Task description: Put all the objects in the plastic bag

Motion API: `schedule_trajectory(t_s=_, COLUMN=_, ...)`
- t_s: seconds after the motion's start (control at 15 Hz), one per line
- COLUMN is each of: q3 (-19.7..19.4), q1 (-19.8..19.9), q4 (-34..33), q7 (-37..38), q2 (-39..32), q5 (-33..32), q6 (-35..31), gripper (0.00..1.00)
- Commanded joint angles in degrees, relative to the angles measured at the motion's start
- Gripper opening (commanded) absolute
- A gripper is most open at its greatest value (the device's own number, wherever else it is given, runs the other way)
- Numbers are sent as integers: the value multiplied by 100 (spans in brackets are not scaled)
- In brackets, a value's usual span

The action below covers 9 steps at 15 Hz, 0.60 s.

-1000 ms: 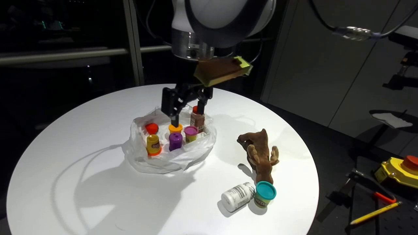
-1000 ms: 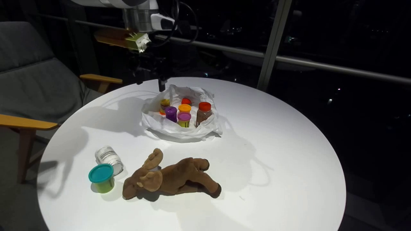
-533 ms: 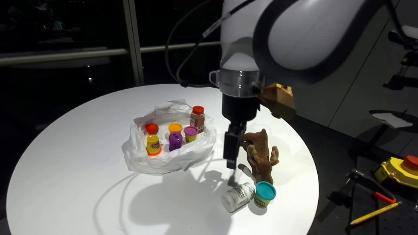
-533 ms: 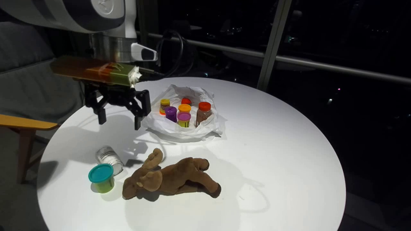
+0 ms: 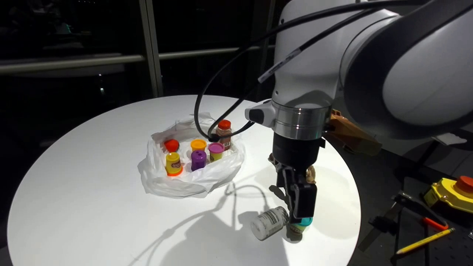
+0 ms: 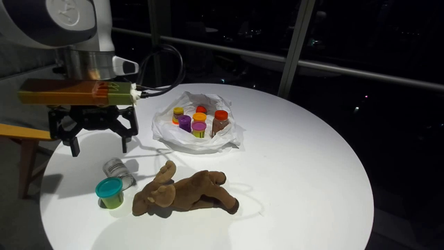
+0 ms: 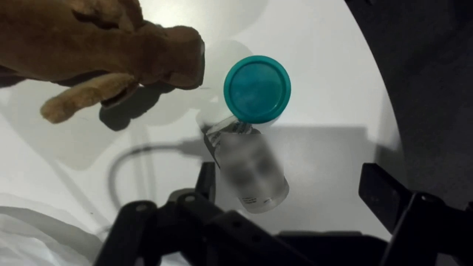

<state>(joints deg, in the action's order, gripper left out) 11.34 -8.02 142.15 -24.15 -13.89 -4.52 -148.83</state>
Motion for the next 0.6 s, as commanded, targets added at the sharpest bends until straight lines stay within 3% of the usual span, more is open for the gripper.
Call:
schedule_trajectory(t_s=0.0, q3=239, q1=82, q4=176, q7=-717, q2=-64, q5=-191, q6=-638, gripper=100)
schedule_trajectory(t_s=0.2, q3=401, q1=208, q4=116, q7=-1383, q2=-369, q5=-293, q6=-1160, gripper=100)
schedule_trajectory(t_s=0.53, q3=399, q1=346, q4=-183, q7=-1974, q2=-954, q5=-457, q6=-1240, gripper=100)
